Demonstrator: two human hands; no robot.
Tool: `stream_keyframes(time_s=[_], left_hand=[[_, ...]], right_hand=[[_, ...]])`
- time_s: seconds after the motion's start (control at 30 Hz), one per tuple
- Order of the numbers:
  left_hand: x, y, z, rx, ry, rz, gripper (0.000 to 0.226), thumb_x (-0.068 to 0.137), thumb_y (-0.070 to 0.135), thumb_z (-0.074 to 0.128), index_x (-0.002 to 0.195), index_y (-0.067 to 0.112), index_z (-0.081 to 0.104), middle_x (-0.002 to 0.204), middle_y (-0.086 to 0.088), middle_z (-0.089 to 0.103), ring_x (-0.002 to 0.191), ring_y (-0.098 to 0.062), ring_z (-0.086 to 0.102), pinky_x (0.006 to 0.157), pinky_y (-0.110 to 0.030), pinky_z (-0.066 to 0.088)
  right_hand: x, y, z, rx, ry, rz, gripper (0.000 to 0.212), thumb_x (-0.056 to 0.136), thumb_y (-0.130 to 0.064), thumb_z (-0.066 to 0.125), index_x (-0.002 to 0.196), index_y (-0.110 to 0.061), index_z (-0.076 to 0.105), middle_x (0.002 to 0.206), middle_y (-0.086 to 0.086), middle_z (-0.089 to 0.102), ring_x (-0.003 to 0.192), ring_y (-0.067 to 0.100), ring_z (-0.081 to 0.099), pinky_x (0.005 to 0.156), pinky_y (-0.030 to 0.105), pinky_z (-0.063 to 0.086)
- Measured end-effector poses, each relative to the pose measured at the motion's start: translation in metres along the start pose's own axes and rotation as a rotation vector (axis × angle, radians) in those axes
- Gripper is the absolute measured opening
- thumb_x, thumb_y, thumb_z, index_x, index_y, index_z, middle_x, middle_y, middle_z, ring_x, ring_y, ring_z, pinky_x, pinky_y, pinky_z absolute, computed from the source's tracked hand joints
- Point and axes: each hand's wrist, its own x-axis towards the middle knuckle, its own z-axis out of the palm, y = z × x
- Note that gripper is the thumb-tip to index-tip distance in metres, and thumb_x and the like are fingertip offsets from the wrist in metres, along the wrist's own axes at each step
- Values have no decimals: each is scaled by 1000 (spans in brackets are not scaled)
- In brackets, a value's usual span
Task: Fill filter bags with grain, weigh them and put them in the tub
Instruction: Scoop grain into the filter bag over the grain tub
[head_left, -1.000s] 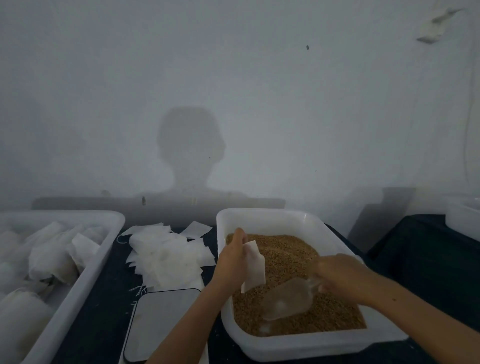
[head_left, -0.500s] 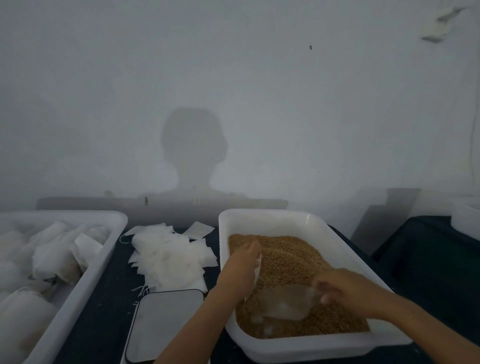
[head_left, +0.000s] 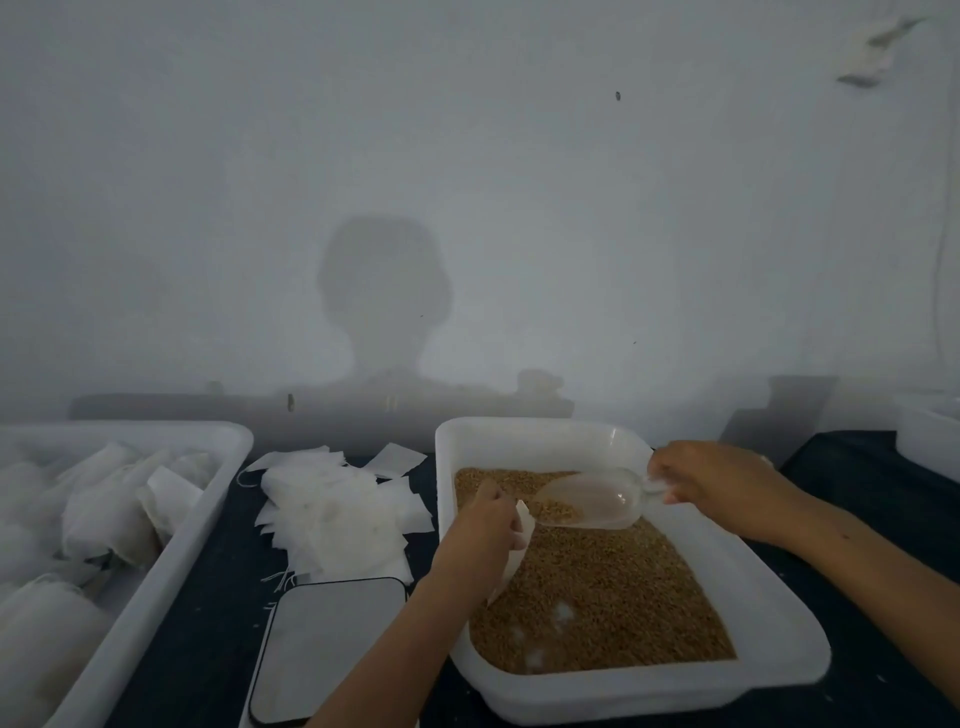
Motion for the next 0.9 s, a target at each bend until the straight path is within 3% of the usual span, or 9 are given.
stream_keyframes(time_s=[0.13,0.27,0.5,0.67,0.73,0.83,0.9], left_hand=[[-3,0,1,-26,38,20,9,88,3,61,97,6,61,118,-1,41,85,-7,47,78,-9,38],[-3,-1,1,-49,43,33,9,89,3,59,99,4,60,114,0,38,85,-6,46,74,-6,34],[-4,0,0,-19,64,27,10,91,7,58,100,6,59,119,-3,43,85,-8,49,77,-10,37],[-8,3,-3,7,76,-7,13,94,1,44,101,11,47,104,-9,55,95,-22,57,71,-24,40],[-8,4,-4,-15,90,-18,19,92,-3,41,101,14,41,97,-11,58,93,-22,59,68,-27,41],[-8,4,-8,-95,173,-57,18,95,-1,37,107,13,38,86,-9,58,74,-16,54,59,-23,36],[-9,5,-13,-251,216,-76,10,99,5,35,98,15,36,76,-1,50,64,-11,45,57,-25,34]], right_hand=[[13,-9,1,-194,102,-77,23,95,-23,52,117,-29,55,111,-11,59,94,6,54,57,16,25],[20,-12,2,-321,186,-182,24,94,-20,52,115,-32,54,106,-13,54,95,7,49,68,24,21],[14,-16,-4,-414,245,-202,18,98,-24,45,114,-31,48,109,-14,51,99,7,47,75,23,25],[-3,-18,18,-147,32,47,4,97,-21,47,94,-22,45,92,-7,51,81,8,54,70,24,46],[-10,-21,40,-76,-56,114,5,97,-19,44,93,-21,41,84,-9,46,75,8,50,58,18,40],[-14,-27,71,58,-177,143,16,98,-11,40,97,-20,52,89,-9,52,78,5,54,60,15,40],[-15,-34,84,87,-234,132,30,98,-7,36,77,-24,48,80,-12,48,71,-1,49,57,10,38]])
